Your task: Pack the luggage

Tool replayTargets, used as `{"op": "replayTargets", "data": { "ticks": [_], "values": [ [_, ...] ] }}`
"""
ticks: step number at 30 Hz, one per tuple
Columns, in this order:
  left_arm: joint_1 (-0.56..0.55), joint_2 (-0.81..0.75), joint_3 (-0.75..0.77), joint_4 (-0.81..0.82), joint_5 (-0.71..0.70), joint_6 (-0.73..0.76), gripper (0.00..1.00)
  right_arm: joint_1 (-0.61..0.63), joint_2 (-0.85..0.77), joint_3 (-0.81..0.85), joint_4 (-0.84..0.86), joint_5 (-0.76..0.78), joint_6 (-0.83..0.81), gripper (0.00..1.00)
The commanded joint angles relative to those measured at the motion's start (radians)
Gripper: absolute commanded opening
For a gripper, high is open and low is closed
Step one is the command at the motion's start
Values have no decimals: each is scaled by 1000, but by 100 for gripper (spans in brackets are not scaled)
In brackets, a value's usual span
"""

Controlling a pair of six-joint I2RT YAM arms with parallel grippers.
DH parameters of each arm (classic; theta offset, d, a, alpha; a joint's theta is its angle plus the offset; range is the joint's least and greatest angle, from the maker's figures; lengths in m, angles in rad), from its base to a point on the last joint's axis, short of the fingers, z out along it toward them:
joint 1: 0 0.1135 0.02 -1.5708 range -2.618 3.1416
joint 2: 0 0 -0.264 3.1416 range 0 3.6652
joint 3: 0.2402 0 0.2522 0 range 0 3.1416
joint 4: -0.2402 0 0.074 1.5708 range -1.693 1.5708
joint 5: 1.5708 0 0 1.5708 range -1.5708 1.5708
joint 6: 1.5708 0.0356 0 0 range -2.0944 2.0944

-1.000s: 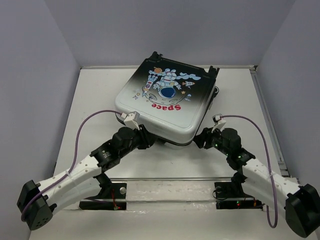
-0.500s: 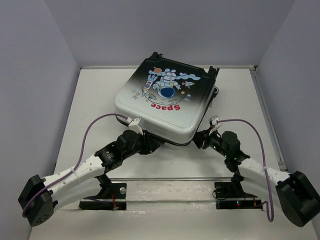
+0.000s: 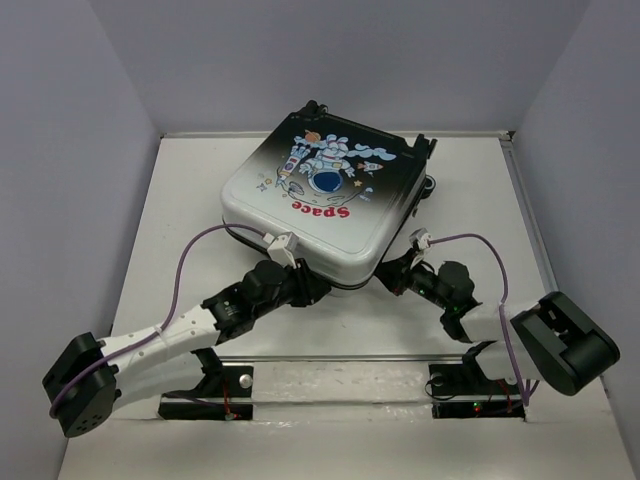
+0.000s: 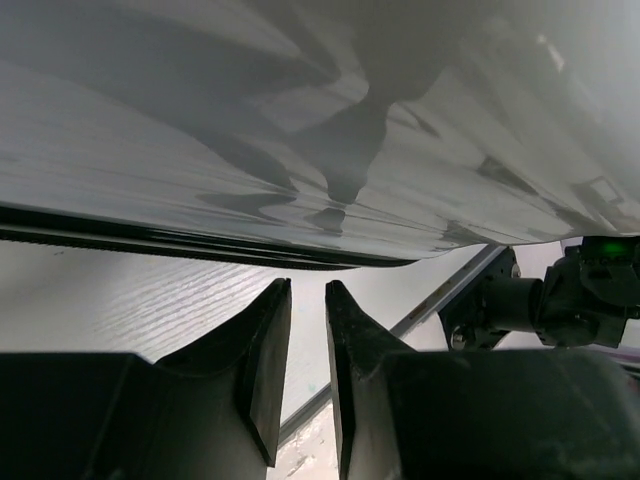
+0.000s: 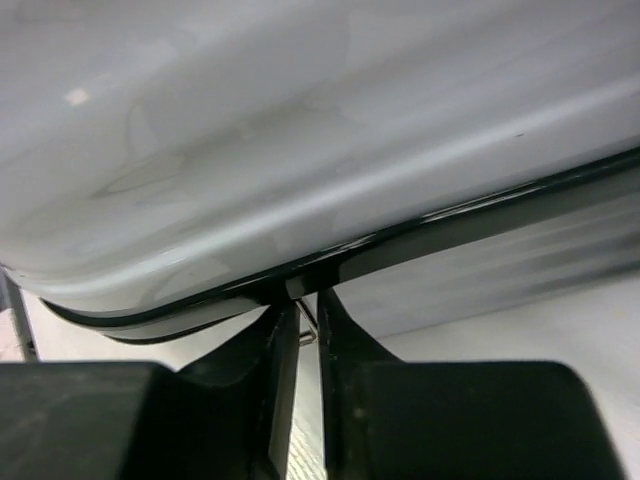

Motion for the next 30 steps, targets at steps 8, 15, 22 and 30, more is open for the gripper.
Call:
{"op": "replayTargets", "data": {
  "ticks": [8, 15, 22, 30],
  "values": [
    [-11, 51, 91, 109, -80, 42, 32, 20, -19, 27, 273, -79, 135, 7],
    [-11, 160, 242, 137, -140, 108, 33, 290, -390, -21, -366, 199, 114, 7],
    [-9, 273, 359, 164, -161, 128, 33, 566, -590, 21, -744, 404, 204, 7],
    [-9, 353, 465, 148, -166, 163, 33, 930, -328, 313, -1009, 756, 273, 7]
  ]
}}
